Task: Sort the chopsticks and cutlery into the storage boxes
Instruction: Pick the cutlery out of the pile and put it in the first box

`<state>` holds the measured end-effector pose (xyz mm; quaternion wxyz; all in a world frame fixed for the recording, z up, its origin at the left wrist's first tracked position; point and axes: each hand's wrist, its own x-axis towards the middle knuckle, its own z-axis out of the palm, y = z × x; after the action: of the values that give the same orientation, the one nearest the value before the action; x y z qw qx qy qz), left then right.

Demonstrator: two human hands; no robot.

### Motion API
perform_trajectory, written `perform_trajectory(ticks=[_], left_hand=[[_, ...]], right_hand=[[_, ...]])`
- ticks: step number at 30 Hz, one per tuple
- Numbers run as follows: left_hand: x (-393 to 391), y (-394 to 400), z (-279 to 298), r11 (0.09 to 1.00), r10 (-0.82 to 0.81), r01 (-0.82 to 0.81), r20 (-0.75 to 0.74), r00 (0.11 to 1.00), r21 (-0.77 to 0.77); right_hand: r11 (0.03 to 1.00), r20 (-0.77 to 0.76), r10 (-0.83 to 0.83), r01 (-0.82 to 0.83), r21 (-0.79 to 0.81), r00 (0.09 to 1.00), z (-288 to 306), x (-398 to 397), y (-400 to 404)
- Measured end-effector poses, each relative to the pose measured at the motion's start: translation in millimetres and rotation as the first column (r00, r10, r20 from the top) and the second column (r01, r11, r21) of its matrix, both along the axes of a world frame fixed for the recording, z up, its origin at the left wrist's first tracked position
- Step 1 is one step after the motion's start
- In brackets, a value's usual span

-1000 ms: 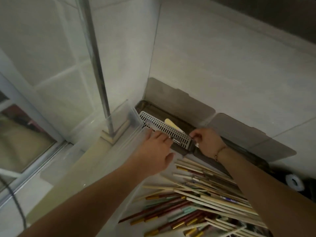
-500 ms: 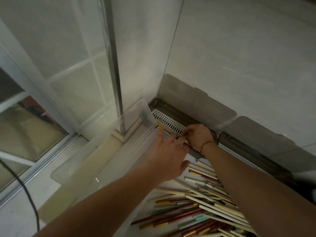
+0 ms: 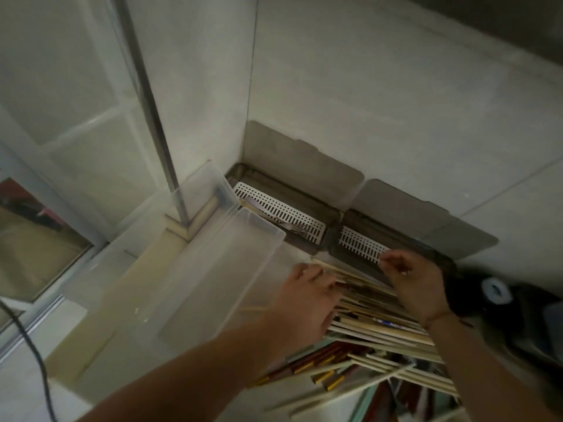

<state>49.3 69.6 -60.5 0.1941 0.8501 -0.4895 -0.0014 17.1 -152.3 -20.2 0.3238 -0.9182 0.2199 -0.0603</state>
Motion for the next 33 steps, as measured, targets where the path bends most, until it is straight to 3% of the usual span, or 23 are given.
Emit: perform_trajectory(ticks=[5, 8, 11, 14, 24, 30, 33], left_hand=[[-57, -14, -25, 0.965, -0.213, 0.220, -0.061, 0.975, 0.140], [-82, -19, -28, 0.925, -0.312, 0.320, -0.072, 0.947, 0.206], [-96, -24, -25, 0.909, -0.326, 0.326, -0.043, 0.944, 0.261], [-103, -28, -22, 0.909, -0.302, 0.305, -0.057, 0.952, 0.283], [-105, -26, -24, 0.944, -0.137, 0.171, -0.135, 0.981, 0.281], [-110, -29, -25, 0.938, -0.121, 0.145, -0.096, 0.988, 0.314], [-113, -31, -28, 0.946, -0.137, 0.158, -0.091, 0.986, 0.284]], right_hand=[[0.978, -0.145, -0.170, 0.148, -0.150, 0.975, -20, -114, -29], [0.975, -0.290, -0.198, 0.159, -0.153, 0.936, -31, -170, -8], [0.957, -0.378, -0.182, 0.075, -0.280, 0.908, -42, -197, 21], [0.923, -0.516, -0.251, 0.043, -0.381, 0.819, -34, -199, 41], [0.920, -0.512, -0.239, 0.024, -0.391, 0.825, -23, -202, 60], [0.920, -0.454, -0.250, 0.064, -0.386, 0.855, -9, -230, 62], [0.963, -0.516, -0.137, -0.009, -0.271, 0.845, 8, -248, 49]])
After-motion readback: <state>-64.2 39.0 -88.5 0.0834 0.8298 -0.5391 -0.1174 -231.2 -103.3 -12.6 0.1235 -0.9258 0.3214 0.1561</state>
